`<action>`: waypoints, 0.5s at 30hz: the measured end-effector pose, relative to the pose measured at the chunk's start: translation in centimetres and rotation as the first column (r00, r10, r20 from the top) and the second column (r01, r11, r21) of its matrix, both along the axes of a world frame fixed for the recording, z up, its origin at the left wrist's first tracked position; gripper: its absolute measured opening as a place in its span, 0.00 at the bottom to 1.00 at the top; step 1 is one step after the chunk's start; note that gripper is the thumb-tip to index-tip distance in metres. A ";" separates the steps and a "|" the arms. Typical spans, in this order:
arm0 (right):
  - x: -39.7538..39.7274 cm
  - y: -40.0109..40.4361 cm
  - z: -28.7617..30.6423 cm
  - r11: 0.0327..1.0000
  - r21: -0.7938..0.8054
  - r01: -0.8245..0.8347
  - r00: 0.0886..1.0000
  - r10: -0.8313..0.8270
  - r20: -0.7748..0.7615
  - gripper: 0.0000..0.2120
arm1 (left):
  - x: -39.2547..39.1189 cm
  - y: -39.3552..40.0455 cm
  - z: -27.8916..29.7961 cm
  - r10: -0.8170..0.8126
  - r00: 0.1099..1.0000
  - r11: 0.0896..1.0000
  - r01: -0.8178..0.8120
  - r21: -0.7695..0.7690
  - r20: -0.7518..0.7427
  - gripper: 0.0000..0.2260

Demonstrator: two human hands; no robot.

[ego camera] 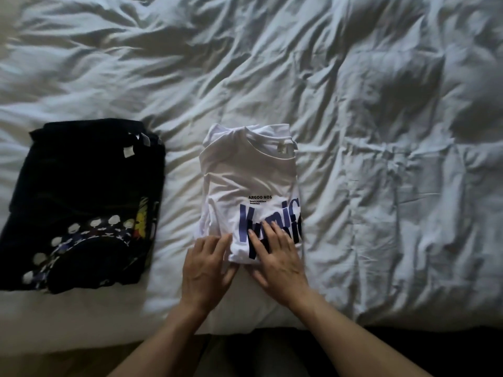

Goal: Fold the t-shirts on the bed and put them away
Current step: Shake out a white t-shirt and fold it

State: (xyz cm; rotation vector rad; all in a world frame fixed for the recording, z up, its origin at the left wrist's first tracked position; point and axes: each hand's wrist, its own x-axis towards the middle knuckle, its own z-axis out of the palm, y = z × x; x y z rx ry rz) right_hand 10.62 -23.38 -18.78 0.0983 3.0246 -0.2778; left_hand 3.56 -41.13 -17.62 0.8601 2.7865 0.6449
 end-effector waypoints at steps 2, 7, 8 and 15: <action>-0.6 -0.8 -0.1 0.997 -0.011 0.071 0.997 -0.071 0.001 0.30 | -0.5 1.2 0.5 0.029 1.000 1.000 -0.028 0.013 -0.008 0.17; -1.0 -2.0 0.3 0.982 -0.097 0.161 0.984 -0.167 -0.059 0.29 | -0.9 1.2 0.9 0.237 0.971 0.965 -0.238 0.112 0.020 0.13; -1.0 -2.1 0.3 0.981 -0.105 0.161 0.982 -0.170 -0.082 0.28 | -1.0 1.0 0.8 0.269 0.963 0.955 -0.266 0.131 -0.004 0.11; -0.5 -3.1 -0.7 0.987 -0.095 0.132 0.985 -0.141 -0.096 0.27 | -0.7 -0.1 -0.2 0.472 0.880 0.870 -0.457 0.186 -0.046 0.24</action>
